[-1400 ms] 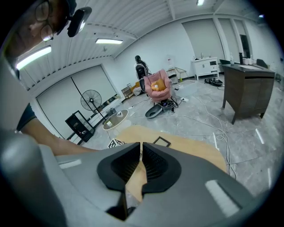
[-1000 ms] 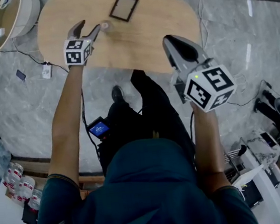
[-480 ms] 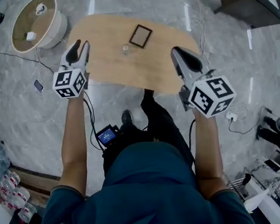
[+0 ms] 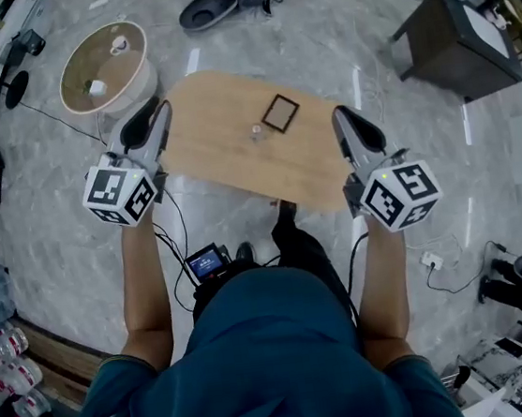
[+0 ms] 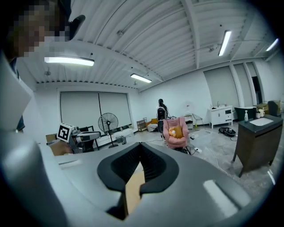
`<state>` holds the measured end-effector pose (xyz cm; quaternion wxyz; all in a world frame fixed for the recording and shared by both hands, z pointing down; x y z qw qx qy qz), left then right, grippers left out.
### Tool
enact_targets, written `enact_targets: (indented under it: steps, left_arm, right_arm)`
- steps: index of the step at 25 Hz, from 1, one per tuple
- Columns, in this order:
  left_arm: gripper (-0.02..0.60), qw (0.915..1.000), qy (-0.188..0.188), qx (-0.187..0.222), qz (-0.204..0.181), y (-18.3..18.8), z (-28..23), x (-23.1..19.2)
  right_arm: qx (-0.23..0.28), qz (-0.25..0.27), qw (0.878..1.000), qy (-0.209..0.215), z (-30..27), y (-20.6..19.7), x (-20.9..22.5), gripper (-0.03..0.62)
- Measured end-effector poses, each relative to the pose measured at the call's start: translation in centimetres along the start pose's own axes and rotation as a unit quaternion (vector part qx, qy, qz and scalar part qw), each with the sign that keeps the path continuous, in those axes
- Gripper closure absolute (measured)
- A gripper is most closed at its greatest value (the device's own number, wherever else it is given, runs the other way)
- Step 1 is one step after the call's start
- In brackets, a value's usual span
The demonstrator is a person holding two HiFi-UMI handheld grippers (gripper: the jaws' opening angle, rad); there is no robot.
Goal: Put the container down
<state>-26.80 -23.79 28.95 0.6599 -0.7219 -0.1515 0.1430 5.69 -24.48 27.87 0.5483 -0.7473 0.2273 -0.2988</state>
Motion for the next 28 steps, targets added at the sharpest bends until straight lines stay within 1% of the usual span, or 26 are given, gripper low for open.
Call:
enact_targets:
  steps: [2, 6, 9, 12, 15, 20, 28]
  left_arm:
    - [0.513, 0.9998, -0.009, 0.012, -0.011, 2.4, 1.8, 0.8]
    - [0.522, 0.9984, -0.029, 0.033, -0.036, 6.5, 5.3, 2.7]
    - [0.522, 0.996, -0.045, 0.044, -0.064, 8.8, 7.2, 4.3]
    - [0.522, 0.9928, -0.062, 0.05, -0.089, 10.1, 8.3, 5.6]
    - [0.522, 0.9908, -0.074, 0.052, -0.1, 10.7, 8.8, 6.4]
    - [0.522, 0.9905, -0.086, 0.051, -0.095, 10.3, 9.0, 7.1]
    - [0.522, 0.9907, -0.092, 0.045, -0.09, 9.6, 8.3, 6.9]
  right_arm:
    - [0.006, 0.017, 1.0, 0.007, 0.5, 1.0, -1.1, 0.585]
    - [0.0, 0.064, 0.997, 0.034, 1.7, 2.9, -4.1, 0.588]
    - [0.011, 0.074, 0.997, 0.03, 2.8, 3.9, -5.3, 0.588]
    - [0.023, 0.076, 0.997, 0.025, 3.9, 4.6, -6.0, 0.588]
    - [0.031, 0.076, 0.996, 0.02, 4.9, 5.1, -6.5, 0.588]
    - [0.034, 0.075, 0.997, 0.01, 6.0, 5.1, -7.0, 0.588]
    - [0.031, 0.075, 0.997, 0.006, 5.9, 5.2, -7.0, 0.588]
Point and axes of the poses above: the fingertips, and each gripper's own axes: z backward along the fingers, x to its right, y out of its top, the point moved 4 cm from there along z, backward along the fingers, and after that the axes turned 2 degrees about y, right-handed, at the moved point
